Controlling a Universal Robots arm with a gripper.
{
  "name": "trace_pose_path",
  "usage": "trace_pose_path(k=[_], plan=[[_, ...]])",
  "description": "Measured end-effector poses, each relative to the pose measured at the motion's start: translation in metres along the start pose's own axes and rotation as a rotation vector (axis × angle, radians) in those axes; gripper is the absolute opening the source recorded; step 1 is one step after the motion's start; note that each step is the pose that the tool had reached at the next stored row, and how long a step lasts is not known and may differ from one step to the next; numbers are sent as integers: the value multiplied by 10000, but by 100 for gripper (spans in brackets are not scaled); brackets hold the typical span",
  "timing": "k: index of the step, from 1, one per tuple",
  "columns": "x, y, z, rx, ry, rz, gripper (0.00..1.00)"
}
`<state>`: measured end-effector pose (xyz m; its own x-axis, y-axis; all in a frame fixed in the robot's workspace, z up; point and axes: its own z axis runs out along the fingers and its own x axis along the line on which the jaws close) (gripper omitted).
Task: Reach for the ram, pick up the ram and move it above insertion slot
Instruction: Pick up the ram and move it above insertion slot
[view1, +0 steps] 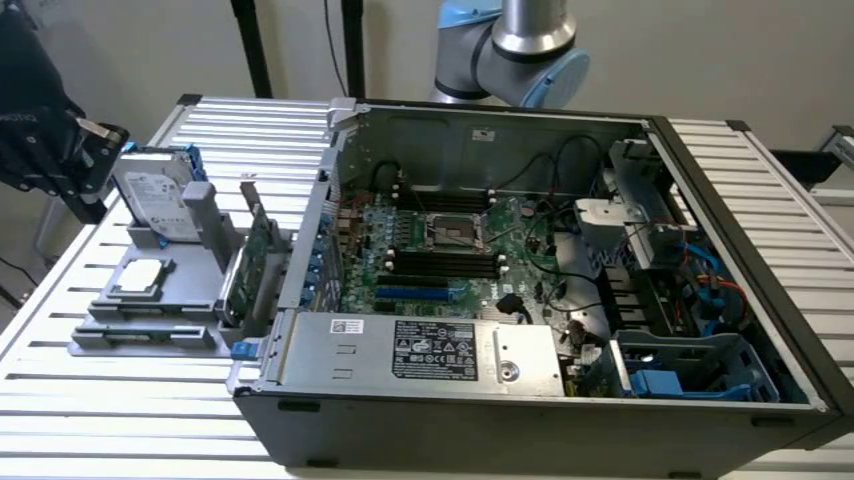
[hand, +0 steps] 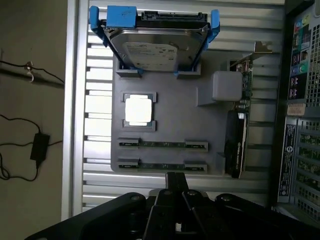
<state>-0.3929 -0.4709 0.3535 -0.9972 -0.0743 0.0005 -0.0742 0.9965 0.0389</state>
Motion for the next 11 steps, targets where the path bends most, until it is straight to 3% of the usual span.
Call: trace_pose_path(k=[11], plan=[[0,0,0,1,77,-1988,11]])
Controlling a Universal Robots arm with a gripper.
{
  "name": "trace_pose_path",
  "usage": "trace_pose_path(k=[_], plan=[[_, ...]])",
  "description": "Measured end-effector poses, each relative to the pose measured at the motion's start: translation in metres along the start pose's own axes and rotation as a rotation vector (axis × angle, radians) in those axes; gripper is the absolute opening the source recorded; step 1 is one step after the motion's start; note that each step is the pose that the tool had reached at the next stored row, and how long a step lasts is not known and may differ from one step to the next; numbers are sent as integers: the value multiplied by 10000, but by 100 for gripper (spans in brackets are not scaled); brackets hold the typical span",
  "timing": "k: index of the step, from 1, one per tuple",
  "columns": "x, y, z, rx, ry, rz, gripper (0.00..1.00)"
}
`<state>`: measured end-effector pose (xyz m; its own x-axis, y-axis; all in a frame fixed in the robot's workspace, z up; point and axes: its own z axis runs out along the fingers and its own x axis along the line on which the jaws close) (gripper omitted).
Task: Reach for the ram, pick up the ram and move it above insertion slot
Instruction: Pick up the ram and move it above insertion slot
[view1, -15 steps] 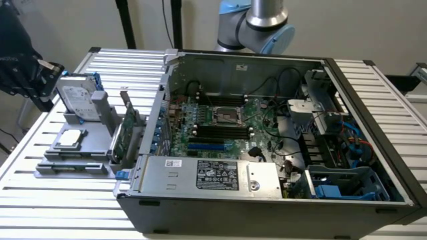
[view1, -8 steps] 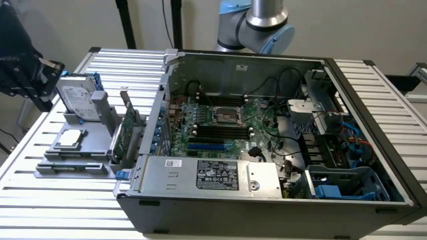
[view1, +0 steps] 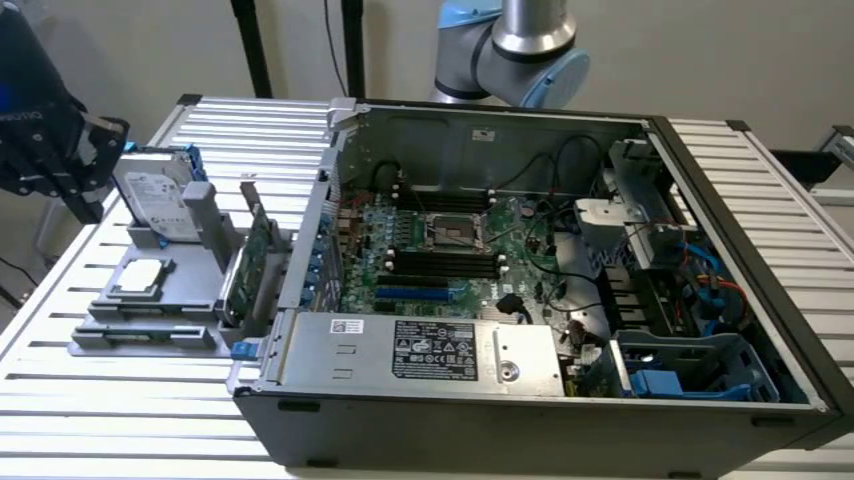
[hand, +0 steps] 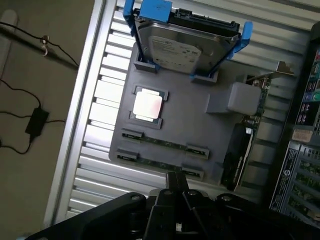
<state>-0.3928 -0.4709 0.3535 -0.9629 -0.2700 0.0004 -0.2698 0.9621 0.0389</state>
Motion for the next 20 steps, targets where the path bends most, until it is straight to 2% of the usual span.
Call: trace_pose_path(k=[20], plan=[[0,0,0,2,142,-3638,11]])
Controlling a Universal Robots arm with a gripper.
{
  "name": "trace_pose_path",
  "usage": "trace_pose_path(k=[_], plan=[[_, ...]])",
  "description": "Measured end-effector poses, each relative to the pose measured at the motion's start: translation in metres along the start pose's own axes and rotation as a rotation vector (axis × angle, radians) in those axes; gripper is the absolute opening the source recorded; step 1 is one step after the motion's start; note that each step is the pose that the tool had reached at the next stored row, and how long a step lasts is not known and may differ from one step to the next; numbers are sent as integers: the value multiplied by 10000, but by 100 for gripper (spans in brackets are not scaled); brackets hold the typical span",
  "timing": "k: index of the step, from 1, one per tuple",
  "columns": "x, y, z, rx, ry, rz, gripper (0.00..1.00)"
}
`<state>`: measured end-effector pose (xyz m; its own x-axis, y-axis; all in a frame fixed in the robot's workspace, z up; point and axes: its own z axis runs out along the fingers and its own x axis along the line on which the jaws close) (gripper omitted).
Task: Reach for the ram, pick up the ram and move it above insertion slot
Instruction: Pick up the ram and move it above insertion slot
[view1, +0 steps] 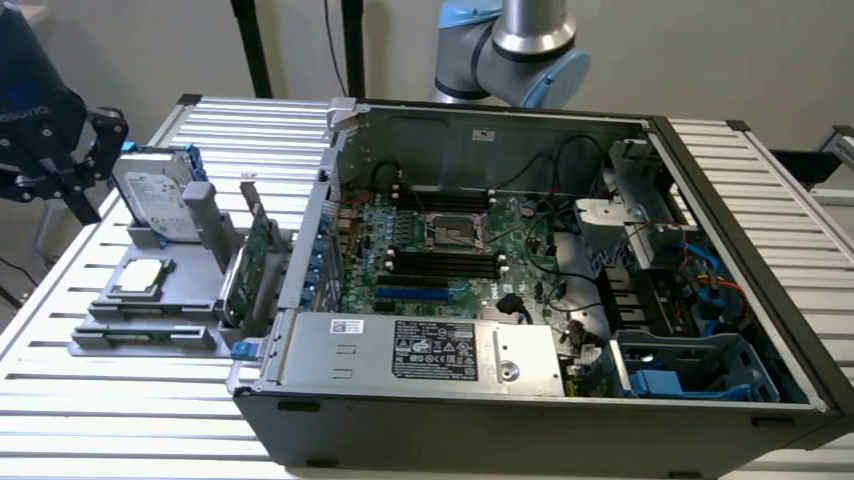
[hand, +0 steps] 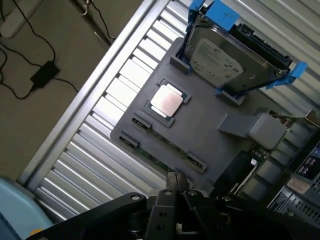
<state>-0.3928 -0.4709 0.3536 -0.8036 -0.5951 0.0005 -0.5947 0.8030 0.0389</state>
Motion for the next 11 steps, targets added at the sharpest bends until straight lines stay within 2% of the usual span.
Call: trace_pose_path(k=[11], plan=[[0,-1,0,1,77,-1994,11]])
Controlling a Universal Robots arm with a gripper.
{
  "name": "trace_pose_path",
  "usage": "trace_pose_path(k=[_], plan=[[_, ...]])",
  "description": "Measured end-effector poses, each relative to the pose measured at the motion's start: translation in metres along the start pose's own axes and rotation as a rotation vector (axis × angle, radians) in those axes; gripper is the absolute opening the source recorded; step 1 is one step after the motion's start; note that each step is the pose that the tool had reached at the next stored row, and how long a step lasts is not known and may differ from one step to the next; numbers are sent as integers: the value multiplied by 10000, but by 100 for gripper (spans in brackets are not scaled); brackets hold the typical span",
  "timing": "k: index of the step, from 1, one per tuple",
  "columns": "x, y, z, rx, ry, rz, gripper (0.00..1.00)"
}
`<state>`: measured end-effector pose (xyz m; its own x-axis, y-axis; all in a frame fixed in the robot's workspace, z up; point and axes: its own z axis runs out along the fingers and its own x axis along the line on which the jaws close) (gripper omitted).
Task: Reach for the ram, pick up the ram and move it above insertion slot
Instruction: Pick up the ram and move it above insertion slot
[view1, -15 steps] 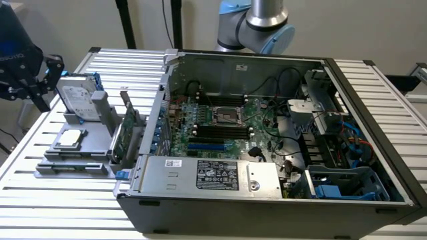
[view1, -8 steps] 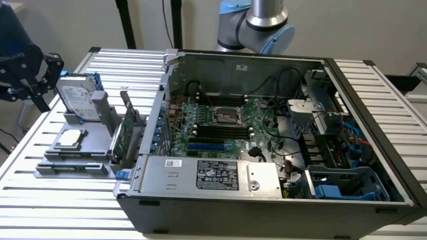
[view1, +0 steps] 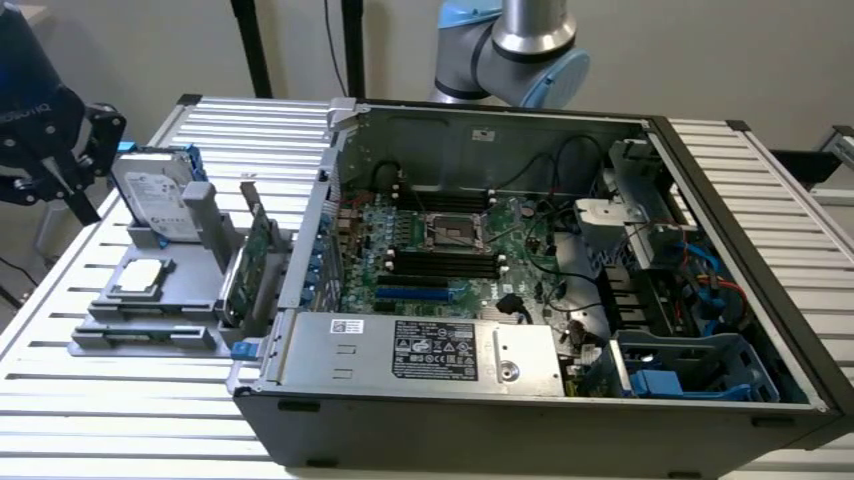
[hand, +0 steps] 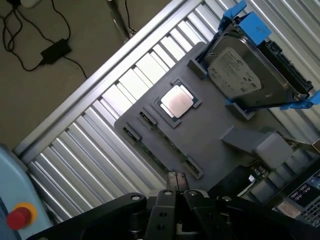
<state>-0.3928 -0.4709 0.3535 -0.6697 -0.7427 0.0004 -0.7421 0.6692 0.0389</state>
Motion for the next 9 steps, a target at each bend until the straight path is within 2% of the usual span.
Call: trace_pose_path(k=[9], plan=[[0,1,-1,0,65,-1639,11]])
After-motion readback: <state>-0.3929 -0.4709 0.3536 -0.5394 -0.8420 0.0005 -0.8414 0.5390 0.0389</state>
